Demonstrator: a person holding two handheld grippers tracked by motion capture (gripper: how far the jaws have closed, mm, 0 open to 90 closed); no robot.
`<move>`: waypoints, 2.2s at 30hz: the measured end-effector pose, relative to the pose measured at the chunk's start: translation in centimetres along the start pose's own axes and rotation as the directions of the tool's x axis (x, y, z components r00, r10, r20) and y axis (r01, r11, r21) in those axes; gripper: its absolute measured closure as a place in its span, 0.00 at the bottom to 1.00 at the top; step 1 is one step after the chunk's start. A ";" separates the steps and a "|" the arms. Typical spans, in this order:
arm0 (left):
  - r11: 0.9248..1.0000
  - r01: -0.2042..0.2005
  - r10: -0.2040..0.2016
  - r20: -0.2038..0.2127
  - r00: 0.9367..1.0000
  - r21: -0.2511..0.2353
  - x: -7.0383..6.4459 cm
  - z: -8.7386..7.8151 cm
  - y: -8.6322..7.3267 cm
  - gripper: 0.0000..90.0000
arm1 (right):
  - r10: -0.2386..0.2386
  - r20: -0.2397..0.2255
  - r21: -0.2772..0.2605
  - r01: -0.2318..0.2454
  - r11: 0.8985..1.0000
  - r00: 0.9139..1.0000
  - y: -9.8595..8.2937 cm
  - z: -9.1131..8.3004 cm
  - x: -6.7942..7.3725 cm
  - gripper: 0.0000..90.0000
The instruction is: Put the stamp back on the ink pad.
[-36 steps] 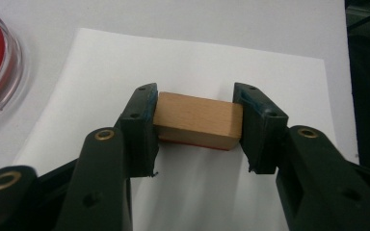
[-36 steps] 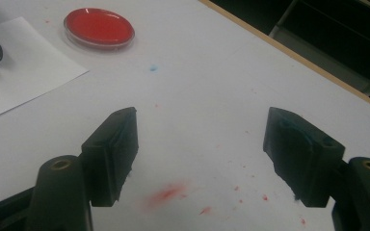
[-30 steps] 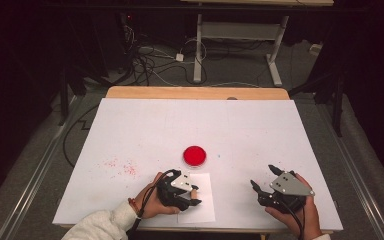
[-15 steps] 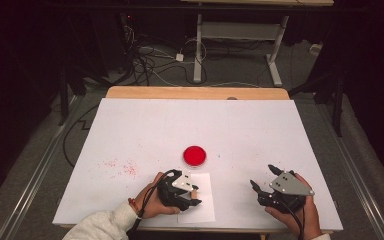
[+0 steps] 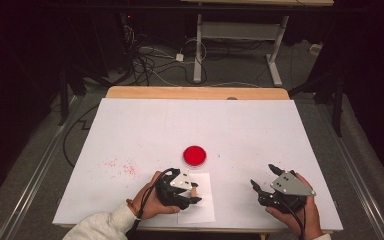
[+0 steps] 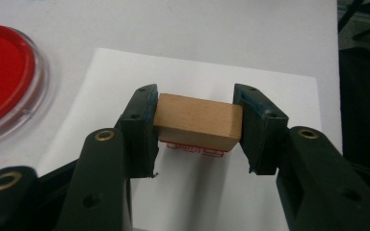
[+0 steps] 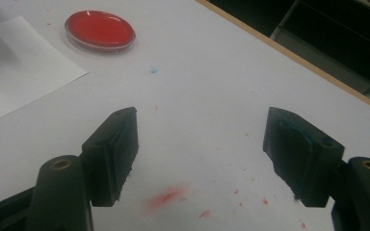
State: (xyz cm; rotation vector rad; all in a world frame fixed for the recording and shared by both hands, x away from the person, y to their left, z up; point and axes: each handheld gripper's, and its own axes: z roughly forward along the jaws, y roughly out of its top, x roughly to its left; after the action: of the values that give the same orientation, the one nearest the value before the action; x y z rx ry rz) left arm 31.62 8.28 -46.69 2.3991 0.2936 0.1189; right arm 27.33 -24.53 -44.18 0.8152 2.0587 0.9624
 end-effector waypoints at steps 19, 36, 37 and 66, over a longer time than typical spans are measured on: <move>0.996 0.026 -0.034 -0.091 0.995 -0.084 1.0 -3.5 0.3 0.58 | -0.016 -0.010 -0.016 0.016 1.000 1.000 0.2 -0.3 0.3 0.32; 0.993 0.057 -0.069 -0.123 0.990 -0.105 2.8 -4.1 0.2 0.58 | -0.015 -0.006 -0.012 0.015 1.000 1.000 0.1 -0.4 0.3 0.32; 0.993 0.056 -0.070 -0.126 0.990 -0.104 3.0 -4.1 0.2 0.58 | -0.015 -0.006 -0.012 0.015 1.000 1.000 0.1 -0.3 0.3 0.32; 0.987 0.119 -0.136 -0.158 0.978 -0.112 9.0 -0.5 3.4 0.58 | -0.011 -0.011 0.002 0.011 1.000 1.000 -0.2 0.0 0.3 0.32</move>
State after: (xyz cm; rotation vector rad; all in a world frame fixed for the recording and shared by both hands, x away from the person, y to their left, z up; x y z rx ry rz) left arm 40.83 8.35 -44.04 2.2660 0.5056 0.2681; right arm 27.13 -24.37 -44.44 0.8009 2.0723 0.9606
